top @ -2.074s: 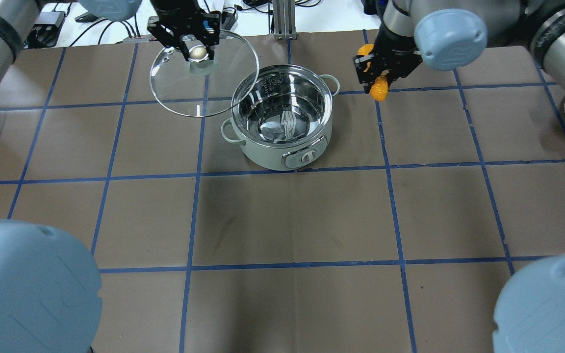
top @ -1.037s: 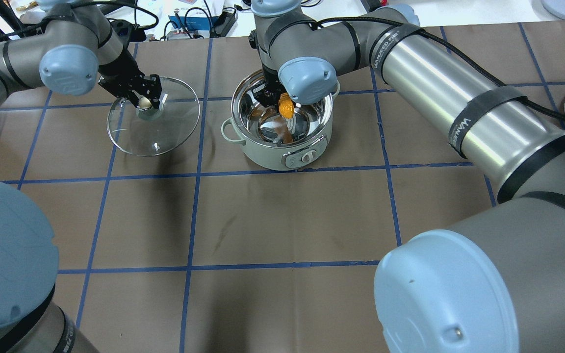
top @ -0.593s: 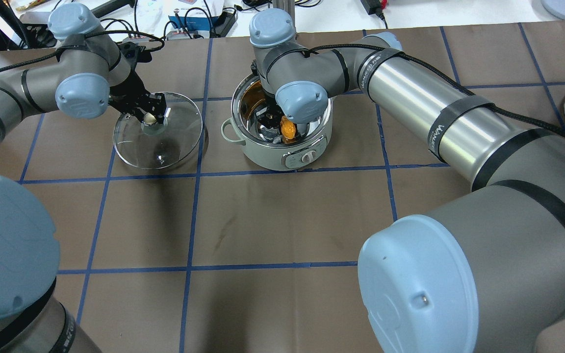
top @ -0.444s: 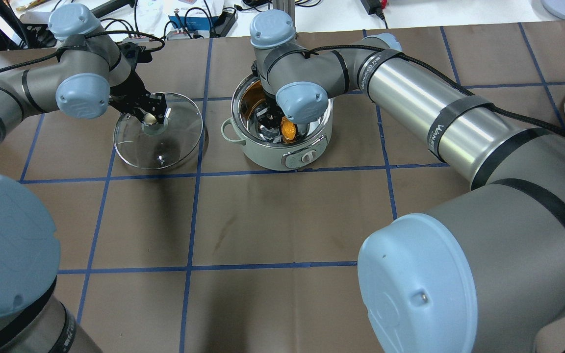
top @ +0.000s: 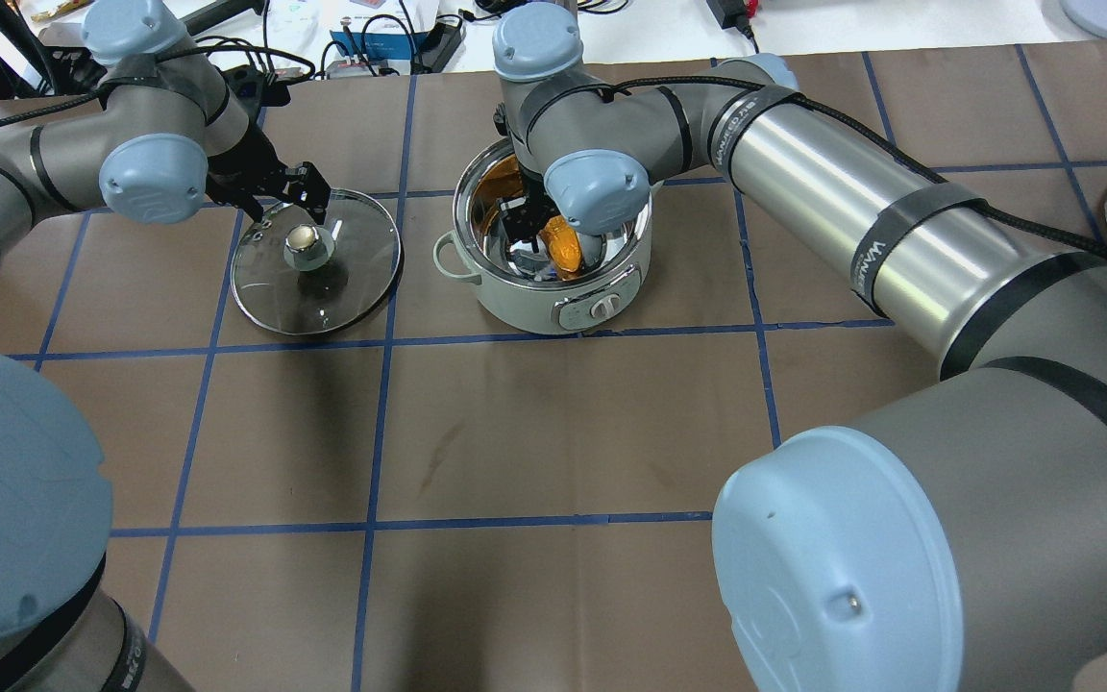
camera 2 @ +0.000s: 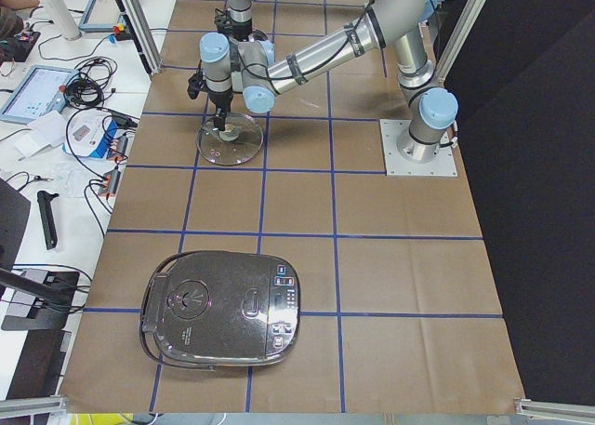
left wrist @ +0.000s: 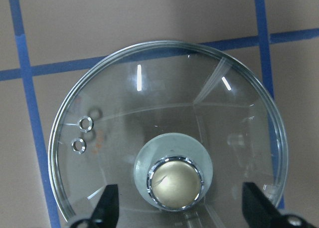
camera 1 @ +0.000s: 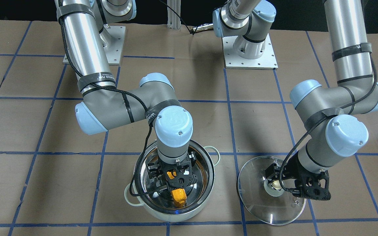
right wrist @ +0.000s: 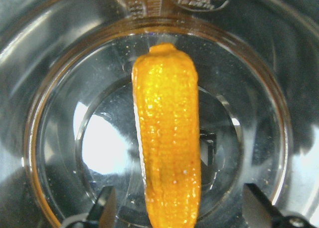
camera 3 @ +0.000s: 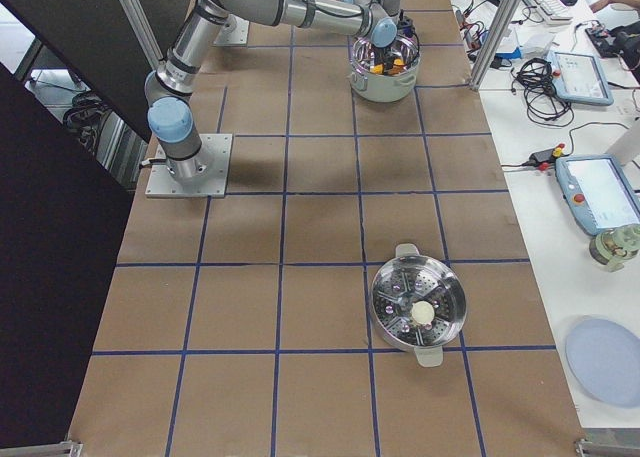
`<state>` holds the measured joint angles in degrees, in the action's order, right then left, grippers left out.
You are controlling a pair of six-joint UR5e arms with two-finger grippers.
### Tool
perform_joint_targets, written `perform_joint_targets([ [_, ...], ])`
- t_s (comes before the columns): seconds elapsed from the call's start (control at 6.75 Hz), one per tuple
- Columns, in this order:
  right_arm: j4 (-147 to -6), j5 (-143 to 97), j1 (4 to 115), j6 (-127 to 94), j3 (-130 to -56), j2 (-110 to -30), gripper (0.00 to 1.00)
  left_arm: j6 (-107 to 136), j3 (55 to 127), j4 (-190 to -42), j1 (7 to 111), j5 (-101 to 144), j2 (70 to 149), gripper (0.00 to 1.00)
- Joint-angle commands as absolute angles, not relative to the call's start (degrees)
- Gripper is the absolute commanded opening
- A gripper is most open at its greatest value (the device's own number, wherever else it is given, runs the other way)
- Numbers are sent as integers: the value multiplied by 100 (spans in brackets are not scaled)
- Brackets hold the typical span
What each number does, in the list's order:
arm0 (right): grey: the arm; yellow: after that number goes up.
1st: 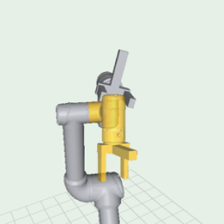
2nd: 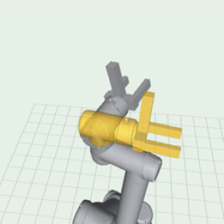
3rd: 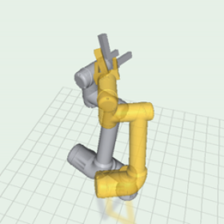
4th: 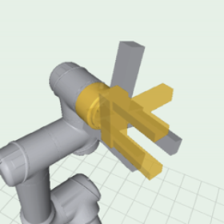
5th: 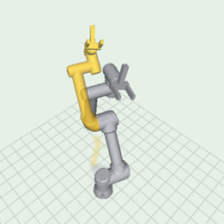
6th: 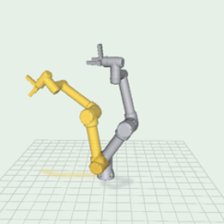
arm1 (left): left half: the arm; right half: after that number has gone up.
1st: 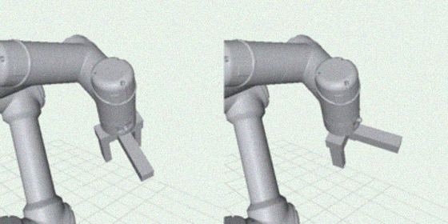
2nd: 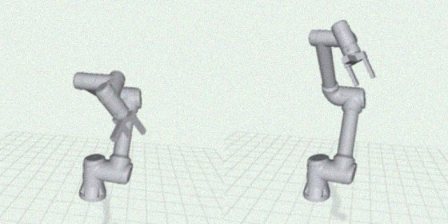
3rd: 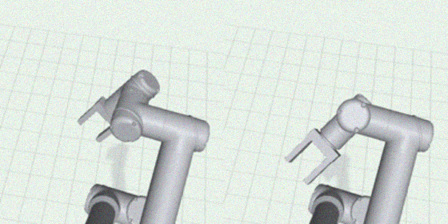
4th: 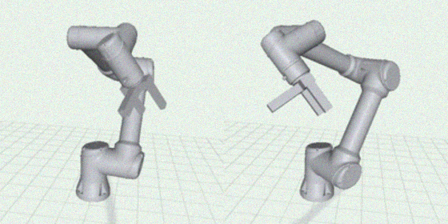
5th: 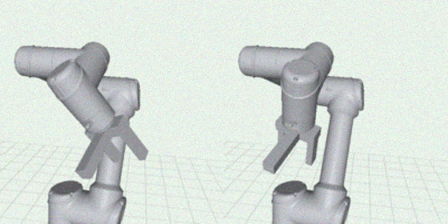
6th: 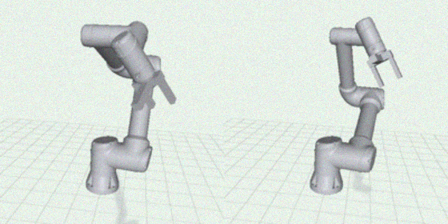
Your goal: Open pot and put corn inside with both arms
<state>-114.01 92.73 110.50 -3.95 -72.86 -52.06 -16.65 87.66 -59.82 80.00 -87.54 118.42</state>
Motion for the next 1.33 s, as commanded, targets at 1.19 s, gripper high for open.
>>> perform_joint_targets([
  [1.19,-8226,9167,9131,88,-8602,-9008,84,-1239,8631,-8719,8859,-8850,9589,100],
])
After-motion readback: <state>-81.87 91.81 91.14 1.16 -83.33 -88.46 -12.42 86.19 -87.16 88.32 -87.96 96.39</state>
